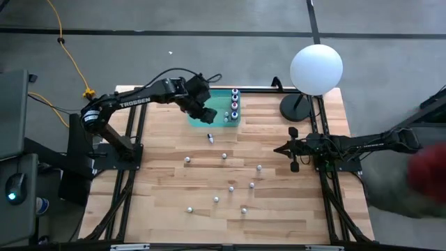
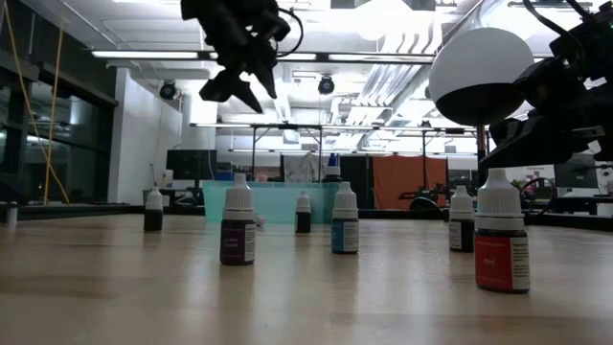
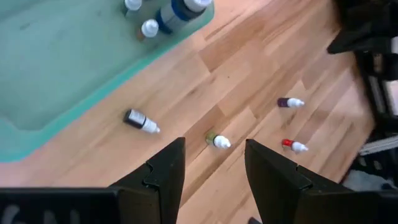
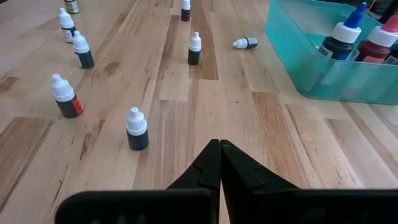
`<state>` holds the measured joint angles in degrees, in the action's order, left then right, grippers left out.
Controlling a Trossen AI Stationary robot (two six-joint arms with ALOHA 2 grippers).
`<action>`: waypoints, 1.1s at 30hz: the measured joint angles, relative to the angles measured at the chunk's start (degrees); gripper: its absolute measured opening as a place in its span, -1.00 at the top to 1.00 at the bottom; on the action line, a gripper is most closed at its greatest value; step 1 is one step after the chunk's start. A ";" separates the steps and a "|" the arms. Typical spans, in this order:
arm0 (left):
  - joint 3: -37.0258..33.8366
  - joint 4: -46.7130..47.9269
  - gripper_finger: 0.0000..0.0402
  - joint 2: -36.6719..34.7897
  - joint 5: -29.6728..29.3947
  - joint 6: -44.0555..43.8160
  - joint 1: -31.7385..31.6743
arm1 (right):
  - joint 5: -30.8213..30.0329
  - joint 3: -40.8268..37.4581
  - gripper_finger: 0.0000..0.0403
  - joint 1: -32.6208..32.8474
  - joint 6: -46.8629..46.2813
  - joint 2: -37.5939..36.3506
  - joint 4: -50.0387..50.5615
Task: Pick & Place food coloring
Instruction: Put the small black food coloring bottle into the blue transparent bin
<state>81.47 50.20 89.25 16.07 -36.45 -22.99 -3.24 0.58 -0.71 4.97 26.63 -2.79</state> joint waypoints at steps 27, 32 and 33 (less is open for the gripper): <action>-0.04 6.31 0.20 1.77 -28.58 -46.49 15.26 | 0.01 0.01 1.00 -0.01 0.00 -0.01 0.00; -0.04 3.36 0.20 2.78 -27.46 -46.81 15.52 | 0.01 0.01 1.00 -0.01 0.00 0.00 0.05; -0.04 2.60 0.20 2.86 -26.80 -46.80 15.52 | 0.00 0.01 1.00 0.00 0.00 0.00 0.04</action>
<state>81.43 52.80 92.12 -10.73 -83.25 -7.46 -3.25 0.59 -0.71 4.97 26.63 -2.74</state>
